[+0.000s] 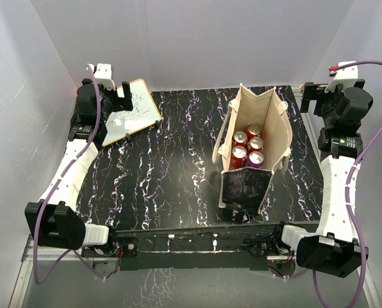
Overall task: Place the beverage into the canvas bag
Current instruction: Reset both arms
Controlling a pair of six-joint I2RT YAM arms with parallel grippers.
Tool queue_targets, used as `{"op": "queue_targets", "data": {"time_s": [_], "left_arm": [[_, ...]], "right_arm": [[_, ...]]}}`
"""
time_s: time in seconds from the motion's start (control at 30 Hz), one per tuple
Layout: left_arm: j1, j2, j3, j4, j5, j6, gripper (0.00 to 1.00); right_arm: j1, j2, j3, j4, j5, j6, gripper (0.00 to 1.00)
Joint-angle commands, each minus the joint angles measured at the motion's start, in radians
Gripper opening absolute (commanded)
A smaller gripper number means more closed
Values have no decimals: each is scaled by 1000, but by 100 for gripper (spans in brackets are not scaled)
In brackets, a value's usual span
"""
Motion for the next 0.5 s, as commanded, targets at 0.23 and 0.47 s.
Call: {"op": "queue_targets", "data": {"time_s": [0.23, 0.47], "left_arm": [[4, -55, 26, 9, 30, -12, 97], [4, -85, 22, -28, -33, -38, 97]], "right_arm": [[0, -112, -20, -16, 40, -25, 99], [0, -120, -24, -28, 19, 7, 99]]}}
